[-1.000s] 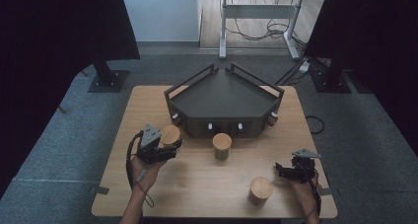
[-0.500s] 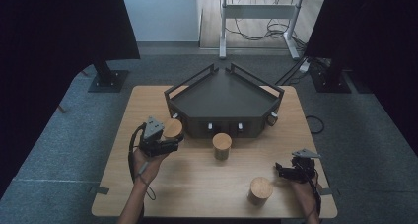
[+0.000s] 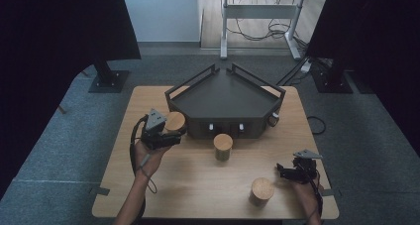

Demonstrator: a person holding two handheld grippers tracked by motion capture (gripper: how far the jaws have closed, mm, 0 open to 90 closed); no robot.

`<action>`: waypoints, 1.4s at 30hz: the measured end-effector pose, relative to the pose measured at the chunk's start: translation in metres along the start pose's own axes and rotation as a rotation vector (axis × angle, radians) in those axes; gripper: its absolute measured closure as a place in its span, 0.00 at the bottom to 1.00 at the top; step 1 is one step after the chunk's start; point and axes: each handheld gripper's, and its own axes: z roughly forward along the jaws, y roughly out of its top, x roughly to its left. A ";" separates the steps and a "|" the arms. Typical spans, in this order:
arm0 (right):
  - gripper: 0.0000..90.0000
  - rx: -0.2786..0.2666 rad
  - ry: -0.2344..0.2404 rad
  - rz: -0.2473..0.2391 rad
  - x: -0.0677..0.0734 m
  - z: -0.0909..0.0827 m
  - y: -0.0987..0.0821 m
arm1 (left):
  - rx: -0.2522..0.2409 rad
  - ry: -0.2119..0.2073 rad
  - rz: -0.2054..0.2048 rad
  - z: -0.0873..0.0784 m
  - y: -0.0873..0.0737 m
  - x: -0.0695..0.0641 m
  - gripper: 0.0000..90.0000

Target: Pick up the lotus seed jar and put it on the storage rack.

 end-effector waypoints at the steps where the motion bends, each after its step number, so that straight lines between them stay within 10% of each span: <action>1: 0.09 0.000 0.000 0.000 0.000 0.000 0.000 | 0.000 -0.002 -0.001 0.000 0.001 0.000 0.29; 42: 0.10 -0.002 -0.001 0.002 0.000 0.000 0.000 | -0.017 -0.040 -0.047 0.017 0.041 0.020 0.29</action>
